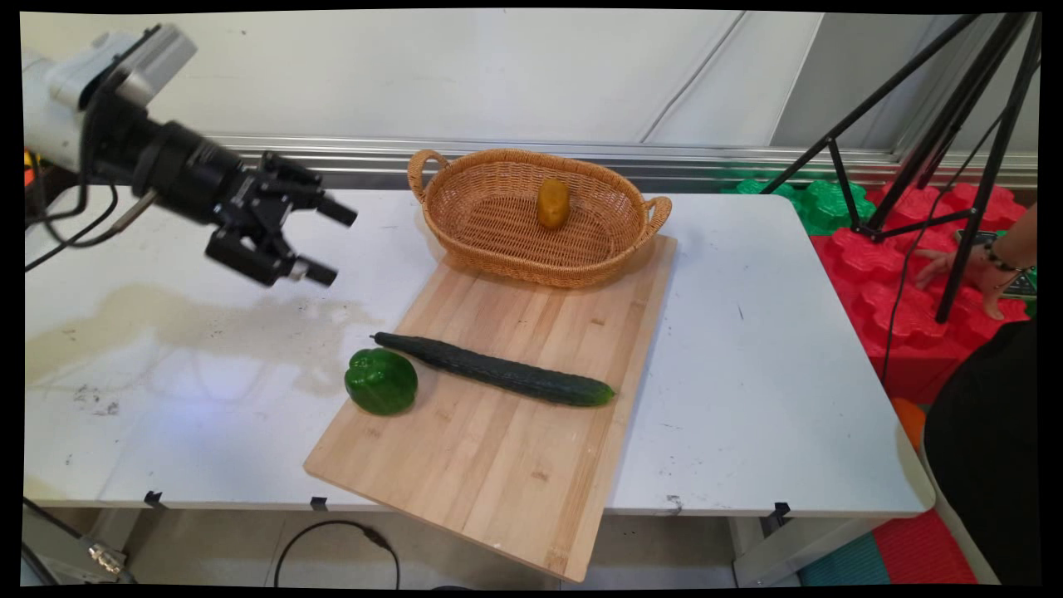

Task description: Pick up the potato from the vegetable basket

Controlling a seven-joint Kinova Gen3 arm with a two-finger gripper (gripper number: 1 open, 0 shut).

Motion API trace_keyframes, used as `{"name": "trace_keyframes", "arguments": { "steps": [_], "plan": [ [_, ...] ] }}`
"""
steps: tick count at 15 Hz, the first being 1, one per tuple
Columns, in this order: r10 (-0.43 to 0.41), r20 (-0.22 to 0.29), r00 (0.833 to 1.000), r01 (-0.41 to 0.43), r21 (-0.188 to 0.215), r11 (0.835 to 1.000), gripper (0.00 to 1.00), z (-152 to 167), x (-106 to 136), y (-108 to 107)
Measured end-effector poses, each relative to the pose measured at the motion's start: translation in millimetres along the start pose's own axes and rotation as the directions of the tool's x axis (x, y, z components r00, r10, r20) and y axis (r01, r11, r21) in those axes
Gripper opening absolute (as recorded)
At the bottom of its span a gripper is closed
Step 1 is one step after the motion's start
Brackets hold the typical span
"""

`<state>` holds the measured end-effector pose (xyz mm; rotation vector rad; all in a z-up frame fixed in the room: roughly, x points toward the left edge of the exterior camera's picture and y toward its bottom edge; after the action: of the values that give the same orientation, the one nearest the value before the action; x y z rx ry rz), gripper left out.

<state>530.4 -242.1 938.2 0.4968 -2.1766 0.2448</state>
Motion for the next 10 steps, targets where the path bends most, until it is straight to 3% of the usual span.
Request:
{"name": "trace_keyframes", "arguments": {
  "steps": [5,10],
  "plan": [
    [-0.006,-0.027,1.0,0.007,0.067,0.998,1.0,15.8,22.2,-37.9],
    [0.001,-0.02,1.0,0.001,0.122,0.993,1.0,45.9,38.6,-78.7]
  ]
}}
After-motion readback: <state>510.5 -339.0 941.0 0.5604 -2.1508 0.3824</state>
